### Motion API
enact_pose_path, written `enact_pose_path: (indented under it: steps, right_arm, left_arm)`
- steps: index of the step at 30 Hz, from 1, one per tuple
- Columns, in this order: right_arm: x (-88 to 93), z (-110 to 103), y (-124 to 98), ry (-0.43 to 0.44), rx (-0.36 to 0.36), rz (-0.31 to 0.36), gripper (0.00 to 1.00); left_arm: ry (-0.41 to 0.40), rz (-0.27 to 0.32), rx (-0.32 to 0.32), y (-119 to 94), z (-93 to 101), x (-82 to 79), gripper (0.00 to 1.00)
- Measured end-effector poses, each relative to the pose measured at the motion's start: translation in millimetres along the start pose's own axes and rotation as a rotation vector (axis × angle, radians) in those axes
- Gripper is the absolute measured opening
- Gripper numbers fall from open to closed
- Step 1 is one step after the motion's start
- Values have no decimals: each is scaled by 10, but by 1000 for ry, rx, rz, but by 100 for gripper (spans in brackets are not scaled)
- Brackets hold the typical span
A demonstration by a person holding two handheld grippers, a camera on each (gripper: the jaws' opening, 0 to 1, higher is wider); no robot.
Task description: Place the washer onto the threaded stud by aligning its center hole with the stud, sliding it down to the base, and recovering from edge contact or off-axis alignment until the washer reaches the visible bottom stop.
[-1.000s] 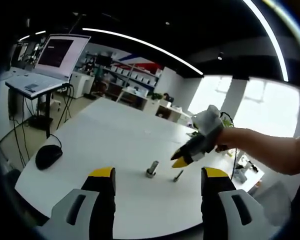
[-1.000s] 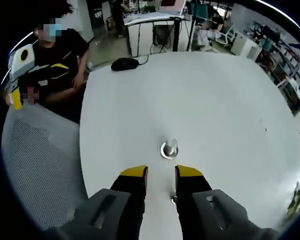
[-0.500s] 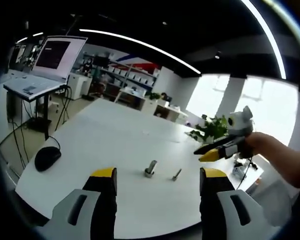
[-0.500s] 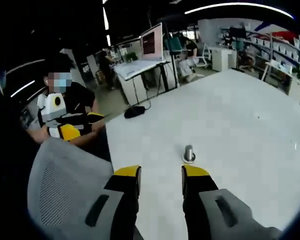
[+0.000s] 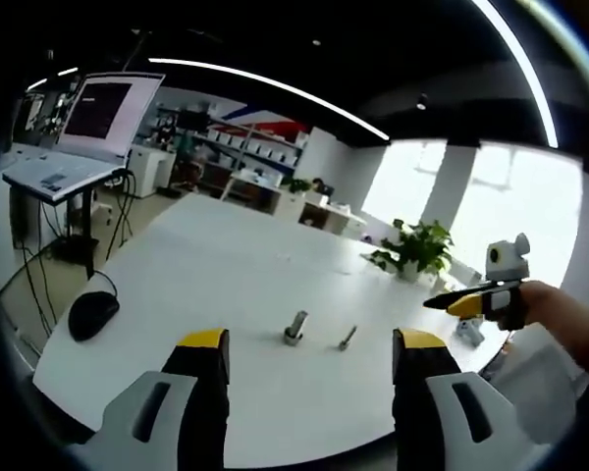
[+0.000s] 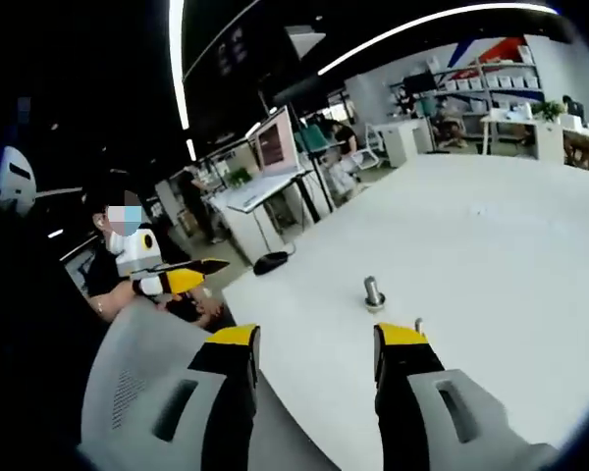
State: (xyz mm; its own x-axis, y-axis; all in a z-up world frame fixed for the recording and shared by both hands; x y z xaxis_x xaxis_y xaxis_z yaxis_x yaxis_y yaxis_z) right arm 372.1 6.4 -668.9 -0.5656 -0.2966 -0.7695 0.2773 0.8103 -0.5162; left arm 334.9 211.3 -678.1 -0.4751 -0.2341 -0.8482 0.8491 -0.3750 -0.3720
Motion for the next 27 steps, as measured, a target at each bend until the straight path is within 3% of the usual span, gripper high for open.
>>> enact_pose_path:
  steps: [4, 9, 13, 21, 27]
  right_arm:
    - [100, -78, -13, 107, -15, 86, 55]
    - [257, -106, 17, 156, -45, 65, 55]
    - [303, -7, 28, 211, -6, 52, 57]
    - [469, -79, 114, 176, -13, -45, 54]
    - [501, -130, 129, 170, -33, -62, 55]
  left_arm:
    - [-16, 22, -11, -18, -35, -31, 71]
    - [5, 2, 6, 4, 20, -9, 71]
    - [6, 2, 12, 4, 37, -2, 72]
    - [-15, 15, 25, -18, 41, -14, 73]
    - [-11, 3, 33, -10, 58, 5, 73]
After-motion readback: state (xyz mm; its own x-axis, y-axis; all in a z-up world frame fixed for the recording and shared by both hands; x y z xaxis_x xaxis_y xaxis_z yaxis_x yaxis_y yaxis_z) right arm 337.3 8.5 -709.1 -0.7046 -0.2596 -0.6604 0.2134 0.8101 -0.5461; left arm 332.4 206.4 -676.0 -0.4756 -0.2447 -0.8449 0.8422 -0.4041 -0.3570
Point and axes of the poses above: the point that each gripper's makers call its tool centre point, and the gripper's own axes: y roughly forward along the fingers, z roughly to its right, x roughly out of its underside, the point moved 1 cm from there along -y, roughly backward along the fingers, and after that the axes turned 9 degrees about -z, right-handed, at the moved point
